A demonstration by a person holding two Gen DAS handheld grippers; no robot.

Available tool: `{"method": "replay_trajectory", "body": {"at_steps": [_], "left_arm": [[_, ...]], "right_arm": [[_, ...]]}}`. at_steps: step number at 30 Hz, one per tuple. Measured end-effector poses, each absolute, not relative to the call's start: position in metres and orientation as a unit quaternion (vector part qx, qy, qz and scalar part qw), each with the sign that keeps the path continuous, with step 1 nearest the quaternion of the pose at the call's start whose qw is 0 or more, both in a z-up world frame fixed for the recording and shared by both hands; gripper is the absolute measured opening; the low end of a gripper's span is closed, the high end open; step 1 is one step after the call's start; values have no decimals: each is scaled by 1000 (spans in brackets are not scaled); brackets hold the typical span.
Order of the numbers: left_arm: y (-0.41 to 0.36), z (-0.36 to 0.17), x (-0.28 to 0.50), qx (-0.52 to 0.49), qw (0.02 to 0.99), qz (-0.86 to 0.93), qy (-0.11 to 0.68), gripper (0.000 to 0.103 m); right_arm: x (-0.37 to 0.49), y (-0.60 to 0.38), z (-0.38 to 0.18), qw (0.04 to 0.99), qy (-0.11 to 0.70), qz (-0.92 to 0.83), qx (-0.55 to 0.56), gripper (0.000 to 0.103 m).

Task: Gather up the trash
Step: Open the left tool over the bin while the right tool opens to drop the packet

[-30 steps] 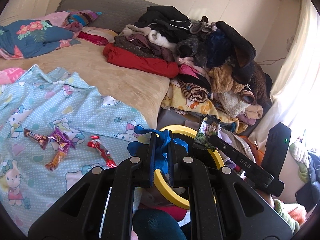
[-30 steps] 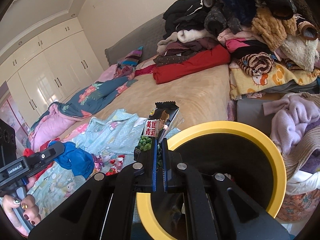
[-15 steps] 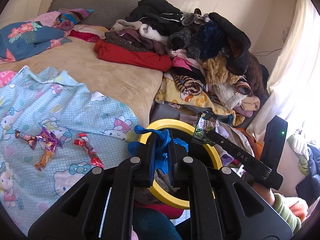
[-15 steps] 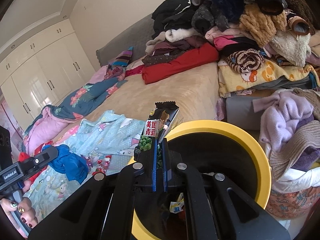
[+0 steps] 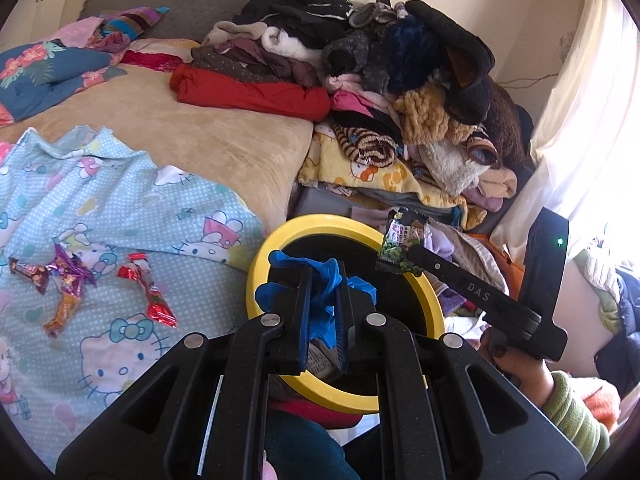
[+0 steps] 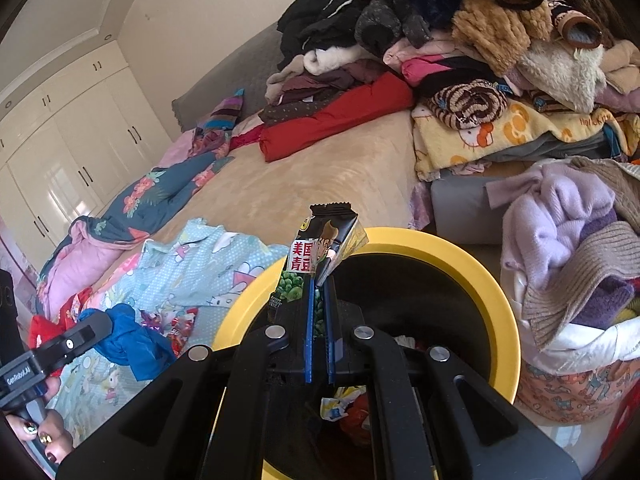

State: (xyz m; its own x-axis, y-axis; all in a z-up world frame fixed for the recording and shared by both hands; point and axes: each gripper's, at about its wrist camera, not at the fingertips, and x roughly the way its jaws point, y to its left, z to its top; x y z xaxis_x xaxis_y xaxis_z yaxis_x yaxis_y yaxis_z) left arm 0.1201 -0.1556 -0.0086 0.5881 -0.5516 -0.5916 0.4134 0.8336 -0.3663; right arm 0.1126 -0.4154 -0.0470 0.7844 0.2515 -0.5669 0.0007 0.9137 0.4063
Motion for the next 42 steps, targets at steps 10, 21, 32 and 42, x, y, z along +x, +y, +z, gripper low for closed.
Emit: {"method": "replay_trajectory", "body": {"at_steps": [10, 21, 32, 42], "left_arm": [[-177, -28, 121, -81, 876, -286, 379, 6], [-189, -54, 124, -80, 863, -295, 403, 6], [-191, -67, 128, -81, 856, -296, 415, 6], [-182, -59, 125, -80, 872, -273, 397, 76]], "right_arm": [[114, -429, -58, 920, 330, 56, 205, 5], [117, -444, -71, 912, 346, 42, 215, 5], [123, -439, -80, 905, 366, 54, 209, 6], [121, -433, -73, 912, 356, 53, 198, 44]]}}
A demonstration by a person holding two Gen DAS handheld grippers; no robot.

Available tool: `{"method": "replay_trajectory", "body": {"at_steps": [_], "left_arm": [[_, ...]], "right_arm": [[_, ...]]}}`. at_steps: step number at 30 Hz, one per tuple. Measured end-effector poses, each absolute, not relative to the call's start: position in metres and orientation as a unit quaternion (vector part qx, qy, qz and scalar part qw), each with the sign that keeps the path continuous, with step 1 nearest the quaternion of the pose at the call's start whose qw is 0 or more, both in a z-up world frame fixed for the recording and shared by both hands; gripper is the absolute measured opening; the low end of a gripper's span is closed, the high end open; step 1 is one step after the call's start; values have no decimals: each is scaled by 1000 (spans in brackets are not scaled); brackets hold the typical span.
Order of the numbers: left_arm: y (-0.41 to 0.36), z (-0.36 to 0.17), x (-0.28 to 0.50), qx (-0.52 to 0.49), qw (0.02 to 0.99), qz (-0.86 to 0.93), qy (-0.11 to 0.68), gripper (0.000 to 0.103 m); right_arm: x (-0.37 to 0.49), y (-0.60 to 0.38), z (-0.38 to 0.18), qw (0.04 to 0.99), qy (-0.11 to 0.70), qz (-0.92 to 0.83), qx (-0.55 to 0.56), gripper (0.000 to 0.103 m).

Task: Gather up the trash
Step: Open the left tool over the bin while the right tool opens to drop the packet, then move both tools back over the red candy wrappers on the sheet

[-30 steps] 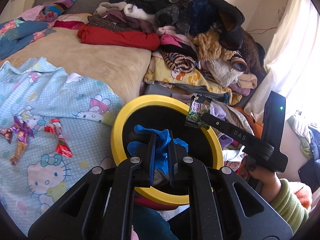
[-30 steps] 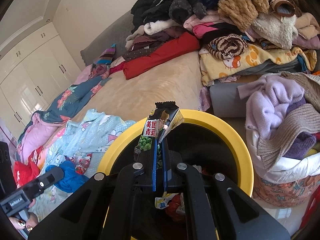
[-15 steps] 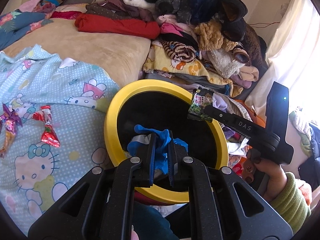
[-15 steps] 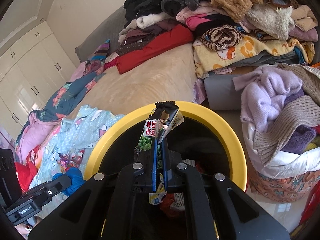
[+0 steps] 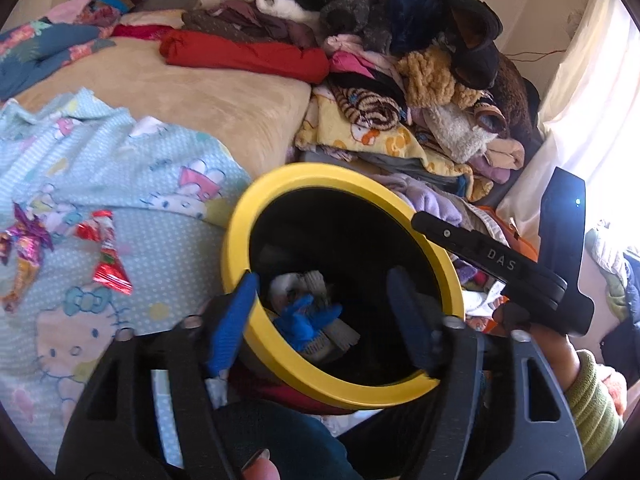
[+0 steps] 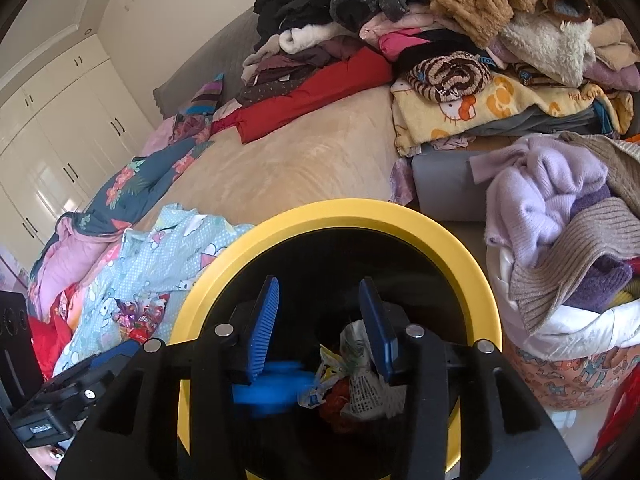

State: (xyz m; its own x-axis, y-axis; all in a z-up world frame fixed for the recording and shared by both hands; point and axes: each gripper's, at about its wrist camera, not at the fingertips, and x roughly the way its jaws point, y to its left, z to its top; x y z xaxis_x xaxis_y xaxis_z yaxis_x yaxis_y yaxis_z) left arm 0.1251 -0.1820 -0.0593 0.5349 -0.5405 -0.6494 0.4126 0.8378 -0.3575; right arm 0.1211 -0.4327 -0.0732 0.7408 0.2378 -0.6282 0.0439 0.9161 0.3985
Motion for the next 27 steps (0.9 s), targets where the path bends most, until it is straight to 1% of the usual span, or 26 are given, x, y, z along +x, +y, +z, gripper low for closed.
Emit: {"method": "replay_trajectory", "body": {"at_steps": [2, 4, 5, 15, 27], "left_arm": [[-177, -54, 123, -78, 880, -265, 386, 86], [-171, -48, 122, -79, 886, -260, 376, 89], [-169, -45, 121, -78, 889, -256, 372, 92], [-142, -29, 114, -70, 912, -223, 337, 92], [-93, -19, 119, -100, 926, -178, 318, 92]], "right_arm": [[121, -430, -71, 913, 353, 54, 196, 49], [120, -426, -69, 915, 351, 58, 192, 49], [120, -423, -67, 915, 350, 59, 190, 49], [113, -396, -45, 930, 318, 83, 165, 60], [110, -351, -30, 934, 306, 128, 132, 63]]}}
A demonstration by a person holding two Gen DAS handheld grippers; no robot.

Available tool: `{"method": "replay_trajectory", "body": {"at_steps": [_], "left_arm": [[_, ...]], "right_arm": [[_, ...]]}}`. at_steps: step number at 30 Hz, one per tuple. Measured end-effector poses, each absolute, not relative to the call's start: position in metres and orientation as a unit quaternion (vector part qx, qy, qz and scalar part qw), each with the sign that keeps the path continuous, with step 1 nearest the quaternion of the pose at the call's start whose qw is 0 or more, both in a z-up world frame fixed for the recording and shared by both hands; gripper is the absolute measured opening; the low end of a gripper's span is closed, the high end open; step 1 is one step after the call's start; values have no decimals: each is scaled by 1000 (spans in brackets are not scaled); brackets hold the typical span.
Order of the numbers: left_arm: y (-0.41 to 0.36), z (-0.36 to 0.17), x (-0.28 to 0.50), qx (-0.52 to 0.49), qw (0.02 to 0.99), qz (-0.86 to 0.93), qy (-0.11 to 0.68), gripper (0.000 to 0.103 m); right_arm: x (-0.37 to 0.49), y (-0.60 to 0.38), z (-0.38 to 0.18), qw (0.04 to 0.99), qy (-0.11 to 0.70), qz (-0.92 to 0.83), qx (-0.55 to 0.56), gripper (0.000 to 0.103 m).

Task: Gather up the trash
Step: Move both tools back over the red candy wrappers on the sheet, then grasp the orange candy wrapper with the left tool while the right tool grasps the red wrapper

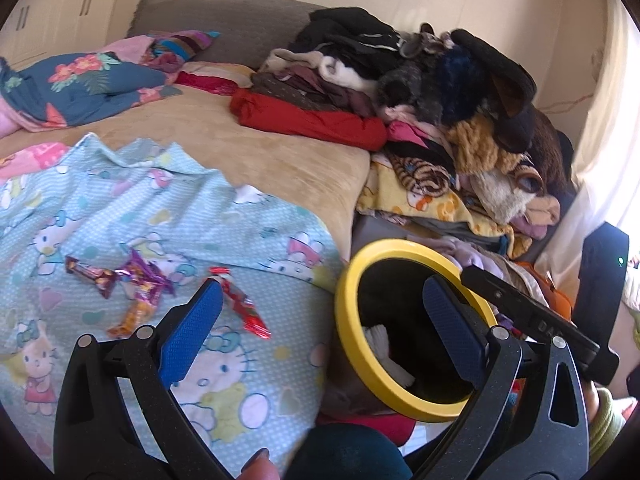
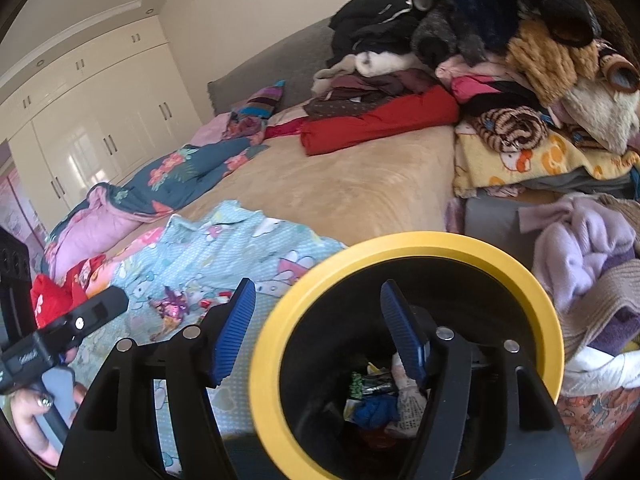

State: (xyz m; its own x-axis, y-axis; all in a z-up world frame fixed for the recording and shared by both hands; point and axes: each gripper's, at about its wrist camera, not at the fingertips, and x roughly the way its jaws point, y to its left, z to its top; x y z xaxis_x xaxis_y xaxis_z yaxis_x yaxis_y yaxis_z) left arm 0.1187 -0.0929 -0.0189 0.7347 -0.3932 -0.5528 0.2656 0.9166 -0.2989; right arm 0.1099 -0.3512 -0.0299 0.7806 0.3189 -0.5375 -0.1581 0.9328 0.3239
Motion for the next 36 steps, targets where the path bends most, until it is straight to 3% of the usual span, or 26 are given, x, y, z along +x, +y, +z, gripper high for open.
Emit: {"method": "replay_trajectory", "body": {"at_steps": [29, 36], "left_arm": [[43, -55, 146, -201, 916, -49, 344, 91], [48, -78, 150, -203, 904, -56, 373, 72]], "right_arm": [[117, -206, -45, 909, 343, 231, 42, 66], [144, -190, -62, 900, 368, 229, 32, 66]]}}
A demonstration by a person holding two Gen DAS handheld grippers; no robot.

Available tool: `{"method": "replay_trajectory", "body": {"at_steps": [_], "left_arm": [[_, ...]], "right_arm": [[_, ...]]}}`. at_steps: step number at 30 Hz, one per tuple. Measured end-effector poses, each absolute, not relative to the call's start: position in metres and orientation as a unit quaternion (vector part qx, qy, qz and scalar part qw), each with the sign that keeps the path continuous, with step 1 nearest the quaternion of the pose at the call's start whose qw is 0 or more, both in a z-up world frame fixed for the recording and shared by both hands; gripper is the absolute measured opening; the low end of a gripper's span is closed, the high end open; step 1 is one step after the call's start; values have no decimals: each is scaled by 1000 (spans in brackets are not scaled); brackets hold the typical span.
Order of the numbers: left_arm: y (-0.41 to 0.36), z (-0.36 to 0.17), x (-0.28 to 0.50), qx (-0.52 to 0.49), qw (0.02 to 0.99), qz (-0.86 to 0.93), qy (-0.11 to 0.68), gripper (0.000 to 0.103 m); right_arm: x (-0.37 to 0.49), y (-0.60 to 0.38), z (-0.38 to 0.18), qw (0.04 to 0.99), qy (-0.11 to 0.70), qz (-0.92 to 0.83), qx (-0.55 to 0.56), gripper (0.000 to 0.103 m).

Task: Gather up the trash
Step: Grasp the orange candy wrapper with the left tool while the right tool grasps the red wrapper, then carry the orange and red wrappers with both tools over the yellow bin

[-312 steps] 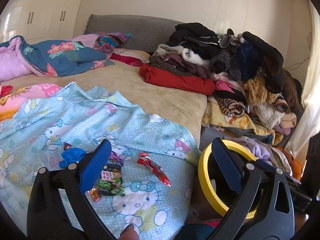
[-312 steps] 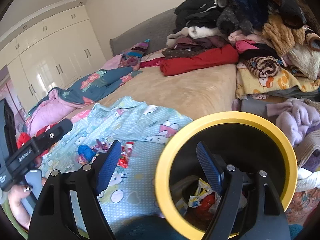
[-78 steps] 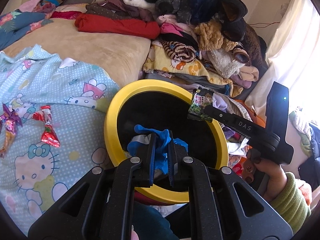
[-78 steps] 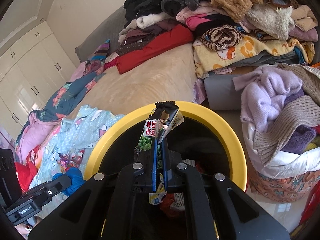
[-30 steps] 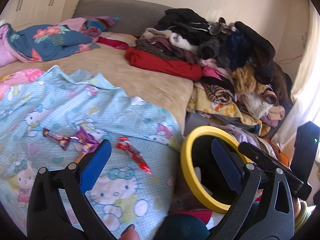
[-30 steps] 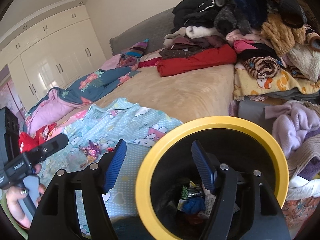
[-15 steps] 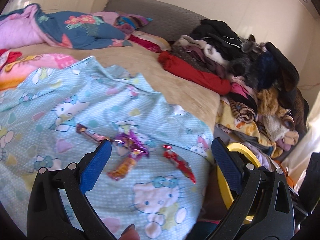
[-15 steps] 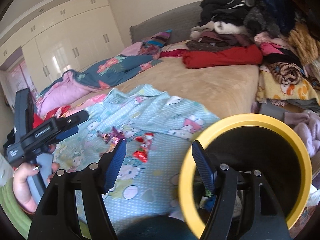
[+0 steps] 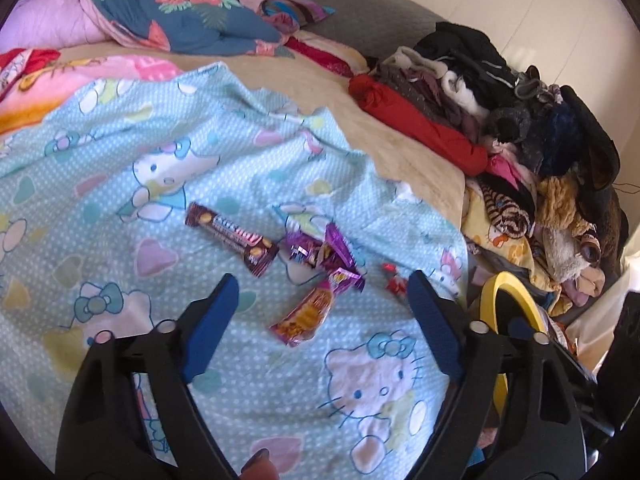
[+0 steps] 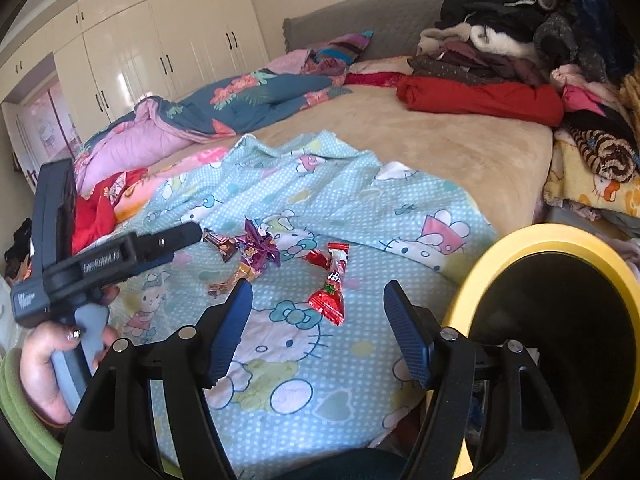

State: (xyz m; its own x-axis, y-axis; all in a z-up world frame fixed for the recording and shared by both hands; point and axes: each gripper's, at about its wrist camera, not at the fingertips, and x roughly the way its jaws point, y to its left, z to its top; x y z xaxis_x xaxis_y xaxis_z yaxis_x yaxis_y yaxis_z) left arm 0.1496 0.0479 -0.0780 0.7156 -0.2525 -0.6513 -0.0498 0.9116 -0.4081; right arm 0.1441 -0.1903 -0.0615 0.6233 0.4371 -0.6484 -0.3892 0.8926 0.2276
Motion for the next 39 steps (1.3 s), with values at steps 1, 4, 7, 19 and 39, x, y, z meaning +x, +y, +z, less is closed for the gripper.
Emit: {"method": "replay_trajectory", "body": {"at_steps": [1, 4, 7, 19, 39], "left_arm": [[48, -81, 150, -203, 902, -58, 377, 71], [48, -90, 153, -205, 896, -64, 390, 66], [46, -98, 155, -203, 891, -73, 399, 62], [45, -119, 160, -199, 881, -78, 423, 52], [33, -118, 161, -177, 880, -87, 431, 5]], "right_arm": [[148, -189, -64, 899, 373, 229, 31, 66], [160, -184, -74, 890, 392, 230, 36, 62], [167, -179, -82, 885, 405, 230, 30, 59], [189, -158, -111, 863, 454, 223, -17, 19], [155, -183, -88, 878, 417, 232, 40, 15]]}}
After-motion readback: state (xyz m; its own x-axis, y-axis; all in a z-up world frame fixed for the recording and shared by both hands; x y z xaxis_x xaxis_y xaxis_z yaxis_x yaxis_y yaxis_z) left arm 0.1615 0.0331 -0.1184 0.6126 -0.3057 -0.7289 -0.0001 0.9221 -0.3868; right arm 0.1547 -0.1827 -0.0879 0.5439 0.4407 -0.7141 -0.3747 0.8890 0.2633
